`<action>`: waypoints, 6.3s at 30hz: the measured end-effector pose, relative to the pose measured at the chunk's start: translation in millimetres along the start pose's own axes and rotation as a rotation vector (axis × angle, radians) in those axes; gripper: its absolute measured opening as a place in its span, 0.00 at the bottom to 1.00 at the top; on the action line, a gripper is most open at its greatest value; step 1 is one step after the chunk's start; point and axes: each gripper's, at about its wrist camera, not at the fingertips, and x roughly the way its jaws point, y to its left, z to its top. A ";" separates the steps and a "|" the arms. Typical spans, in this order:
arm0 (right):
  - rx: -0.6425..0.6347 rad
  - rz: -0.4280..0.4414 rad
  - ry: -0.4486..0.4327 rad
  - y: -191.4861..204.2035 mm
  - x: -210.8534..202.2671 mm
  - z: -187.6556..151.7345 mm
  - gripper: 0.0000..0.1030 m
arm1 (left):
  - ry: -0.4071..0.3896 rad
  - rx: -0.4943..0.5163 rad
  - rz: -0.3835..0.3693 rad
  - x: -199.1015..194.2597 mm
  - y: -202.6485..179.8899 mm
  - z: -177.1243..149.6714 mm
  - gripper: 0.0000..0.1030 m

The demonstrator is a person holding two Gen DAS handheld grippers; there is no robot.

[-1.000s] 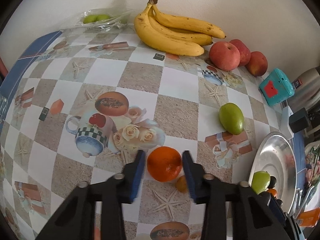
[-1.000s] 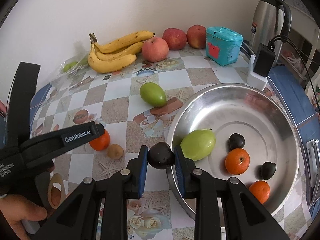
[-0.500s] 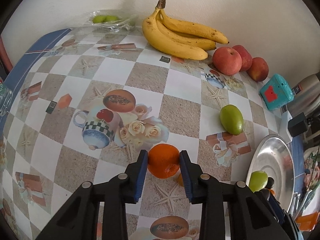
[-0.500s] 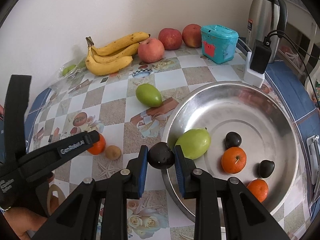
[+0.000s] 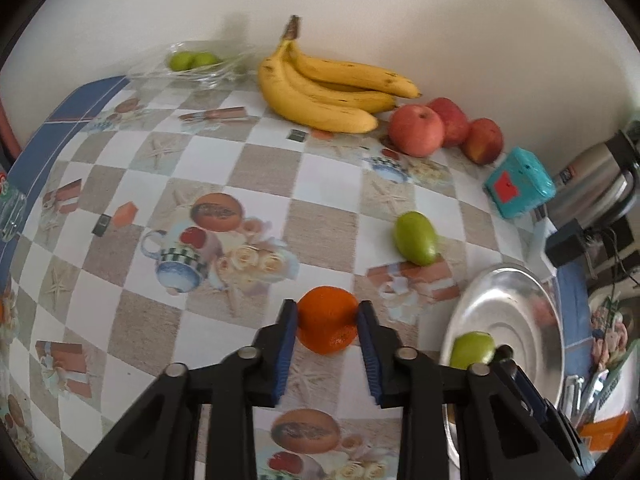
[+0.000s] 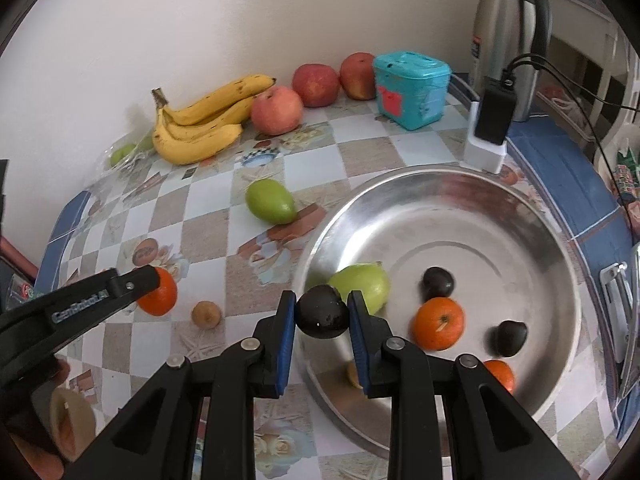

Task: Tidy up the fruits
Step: 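Carry the orange and dark plum over the steel bowl, then lower both fruits into the steel bowl and open both grippers, then close the left gripper around the small brown round fruit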

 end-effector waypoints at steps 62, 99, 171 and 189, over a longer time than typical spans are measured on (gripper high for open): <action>0.247 0.045 -0.001 -87.6 -7.3 12.6 0.26 | 0.077 0.247 0.059 85.8 -56.7 54.5 0.41; 0.246 -0.021 0.002 -100.0 -4.5 9.0 0.27 | 0.069 0.130 -0.197 7.1 -85.3 -18.6 0.36; 0.023 0.062 0.016 -37.8 -11.1 4.9 0.99 | 0.046 -0.071 0.079 -13.1 41.3 -13.9 0.80; -0.034 -0.021 0.055 -21.5 -6.4 3.9 0.99 | 0.075 0.053 0.009 31.9 10.7 -16.6 0.59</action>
